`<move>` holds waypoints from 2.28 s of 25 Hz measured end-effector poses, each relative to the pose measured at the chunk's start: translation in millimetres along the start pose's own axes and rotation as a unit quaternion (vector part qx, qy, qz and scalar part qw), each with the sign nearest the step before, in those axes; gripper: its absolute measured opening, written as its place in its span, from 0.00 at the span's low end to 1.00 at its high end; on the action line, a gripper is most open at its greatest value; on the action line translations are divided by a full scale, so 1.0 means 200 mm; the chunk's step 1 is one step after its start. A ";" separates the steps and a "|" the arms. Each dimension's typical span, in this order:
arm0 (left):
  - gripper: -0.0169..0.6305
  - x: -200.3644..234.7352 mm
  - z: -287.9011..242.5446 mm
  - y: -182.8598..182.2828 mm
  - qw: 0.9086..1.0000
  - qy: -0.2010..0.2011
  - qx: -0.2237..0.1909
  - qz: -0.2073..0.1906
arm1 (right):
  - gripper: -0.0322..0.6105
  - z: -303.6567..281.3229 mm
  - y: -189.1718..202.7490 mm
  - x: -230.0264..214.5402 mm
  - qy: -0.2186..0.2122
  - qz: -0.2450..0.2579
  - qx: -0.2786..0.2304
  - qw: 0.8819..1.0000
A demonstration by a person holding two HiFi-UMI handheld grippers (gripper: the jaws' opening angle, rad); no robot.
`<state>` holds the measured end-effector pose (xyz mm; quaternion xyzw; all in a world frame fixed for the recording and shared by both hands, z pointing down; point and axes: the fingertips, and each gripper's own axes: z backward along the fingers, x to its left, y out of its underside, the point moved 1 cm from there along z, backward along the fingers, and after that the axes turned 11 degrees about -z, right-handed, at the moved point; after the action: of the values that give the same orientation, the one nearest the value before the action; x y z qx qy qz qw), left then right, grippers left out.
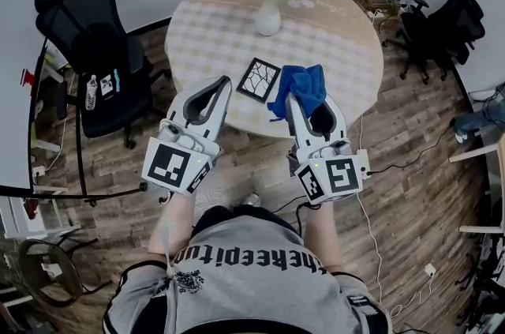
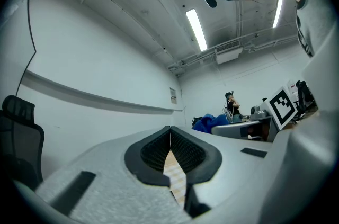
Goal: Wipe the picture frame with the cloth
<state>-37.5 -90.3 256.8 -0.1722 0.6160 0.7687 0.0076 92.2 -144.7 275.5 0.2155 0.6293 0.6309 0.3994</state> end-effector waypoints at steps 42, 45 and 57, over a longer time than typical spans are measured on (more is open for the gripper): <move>0.05 0.64 -0.78 0.43 0.981 0.185 -0.032 0.054 | 0.29 -0.82 0.16 -0.27 0.175 -0.005 -0.009 0.985; 0.05 0.67 -0.81 0.46 0.978 0.200 -0.033 0.058 | 0.29 -0.87 0.18 -0.28 0.189 -0.006 -0.007 0.982; 0.05 0.70 -0.90 0.67 0.966 0.243 -0.013 0.081 | 0.29 -0.98 0.43 -0.37 0.232 -0.037 0.029 0.972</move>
<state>-153.4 -322.2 312.3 -0.3037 0.6011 0.7097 -0.2069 -36.5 -313.8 352.9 0.0518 0.7304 0.6297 0.2593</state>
